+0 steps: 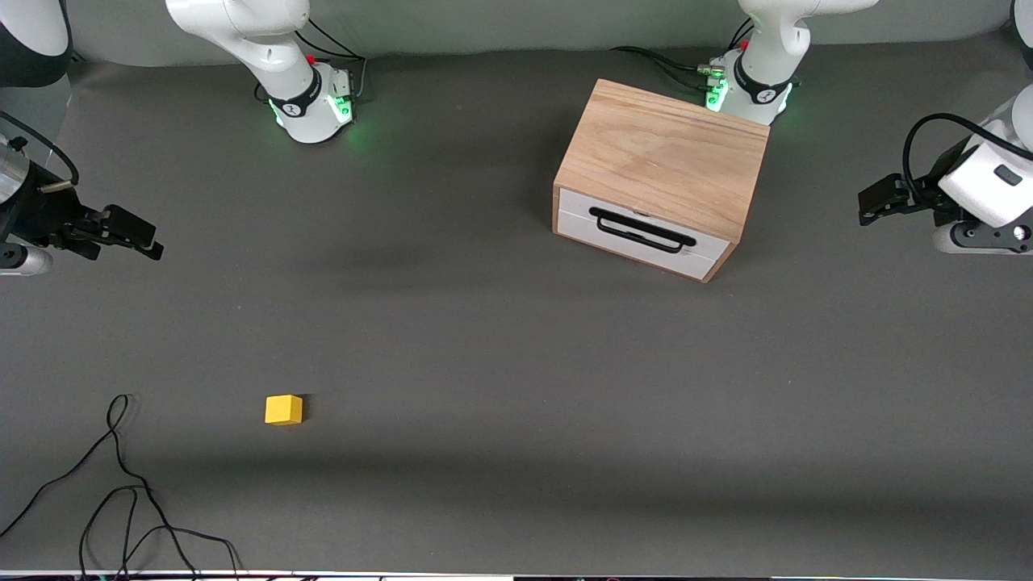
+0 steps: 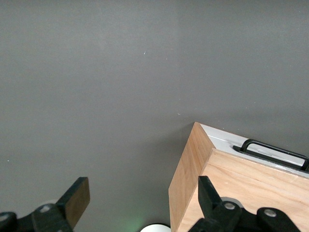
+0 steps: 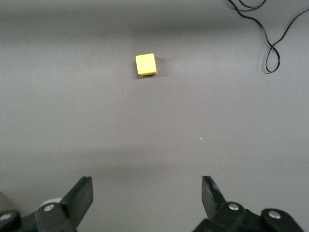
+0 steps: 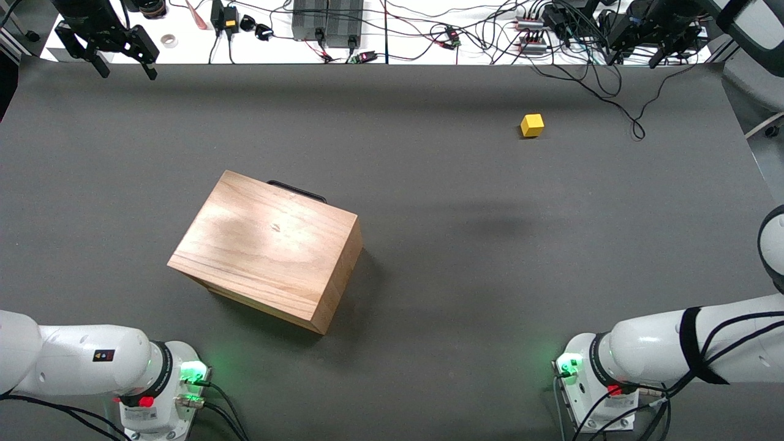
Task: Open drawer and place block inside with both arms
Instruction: 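Move the left gripper toward the black drawer handle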
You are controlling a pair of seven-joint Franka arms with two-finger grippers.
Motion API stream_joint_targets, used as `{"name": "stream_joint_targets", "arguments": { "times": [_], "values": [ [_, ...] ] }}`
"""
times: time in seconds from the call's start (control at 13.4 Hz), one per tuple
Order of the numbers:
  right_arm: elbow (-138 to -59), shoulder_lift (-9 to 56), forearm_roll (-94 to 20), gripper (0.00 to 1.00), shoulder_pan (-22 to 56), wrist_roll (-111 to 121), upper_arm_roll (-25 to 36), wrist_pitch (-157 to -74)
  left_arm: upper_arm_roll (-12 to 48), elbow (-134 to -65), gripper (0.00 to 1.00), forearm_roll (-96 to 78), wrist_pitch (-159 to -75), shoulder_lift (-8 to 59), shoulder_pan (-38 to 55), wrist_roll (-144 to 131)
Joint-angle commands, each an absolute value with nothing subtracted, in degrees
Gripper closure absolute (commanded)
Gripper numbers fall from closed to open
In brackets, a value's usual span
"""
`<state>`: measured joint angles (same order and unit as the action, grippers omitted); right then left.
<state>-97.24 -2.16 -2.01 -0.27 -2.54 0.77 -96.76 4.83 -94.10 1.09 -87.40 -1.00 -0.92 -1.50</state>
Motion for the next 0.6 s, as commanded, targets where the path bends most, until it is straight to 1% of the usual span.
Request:
{"name": "stream_joint_targets", "arguments": {
  "times": [0.0,0.37,0.52],
  "values": [
    [-95.8,-1.4,-1.6,0.0,0.3,-1.1,1.1,-95.6,4.6,-95.1,0.0,1.1,-87.7,-2.3,-0.7,-1.5],
    [-95.5,-1.0,-1.9,0.0,0.4,-1.6,1.0,-96.1,4.6,-94.8,0.0,1.0,-87.5,-2.0,-0.5,-2.2],
    [-95.8,-1.0,-1.9,0.0,0.3,-1.1,1.1,-95.9,4.9,-94.5,0.0,0.9,-87.1,-2.0,0.4,-8.7]
  ]
}}
